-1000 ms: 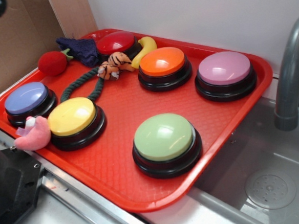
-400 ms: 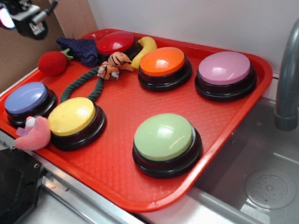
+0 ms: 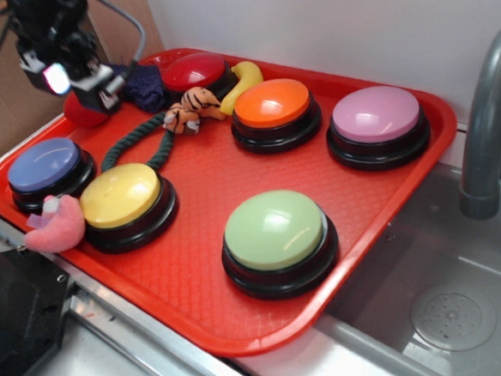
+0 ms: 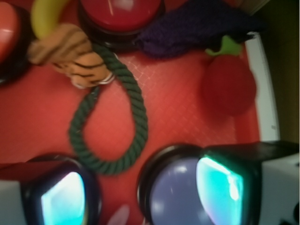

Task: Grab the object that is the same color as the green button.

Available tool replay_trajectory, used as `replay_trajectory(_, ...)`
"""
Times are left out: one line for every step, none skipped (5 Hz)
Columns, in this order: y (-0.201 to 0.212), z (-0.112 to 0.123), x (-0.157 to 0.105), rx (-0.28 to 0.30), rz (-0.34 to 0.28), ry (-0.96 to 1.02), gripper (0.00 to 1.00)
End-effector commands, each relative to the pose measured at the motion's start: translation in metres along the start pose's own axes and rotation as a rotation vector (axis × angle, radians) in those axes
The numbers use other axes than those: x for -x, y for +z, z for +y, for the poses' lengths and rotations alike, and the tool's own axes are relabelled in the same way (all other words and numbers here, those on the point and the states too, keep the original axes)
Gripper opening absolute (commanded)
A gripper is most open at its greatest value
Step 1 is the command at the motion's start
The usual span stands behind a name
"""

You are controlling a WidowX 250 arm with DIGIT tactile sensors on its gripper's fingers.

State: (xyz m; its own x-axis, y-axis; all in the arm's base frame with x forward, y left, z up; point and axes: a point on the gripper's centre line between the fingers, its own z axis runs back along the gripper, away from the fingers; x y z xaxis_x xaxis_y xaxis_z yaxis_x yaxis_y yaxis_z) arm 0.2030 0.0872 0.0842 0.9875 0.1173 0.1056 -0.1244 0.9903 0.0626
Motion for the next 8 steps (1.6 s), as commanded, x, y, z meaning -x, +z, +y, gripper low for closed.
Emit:
replay_trajectory(-0.032,0.015,-0.011,0.020,-0.044,-0.004,1.00)
replay_trajectory(-0.053,0.013,-0.015,0.003,-0.032,0.006,1.00)
replay_trajectory(-0.064,0.010,-0.019,0.017,-0.048,-0.010,1.00)
replay_trajectory(-0.068,0.005,-0.022,0.019,-0.026,0.009,0.17)
replay_trajectory(-0.069,0.004,-0.022,0.052,-0.055,0.019,0.00)
replay_trajectory(-0.069,0.005,-0.021,0.061,-0.046,0.033,0.00)
replay_trajectory(-0.068,0.004,-0.020,0.062,-0.032,0.042,0.00)
replay_trajectory(-0.051,0.003,-0.018,0.044,0.000,0.062,0.00)
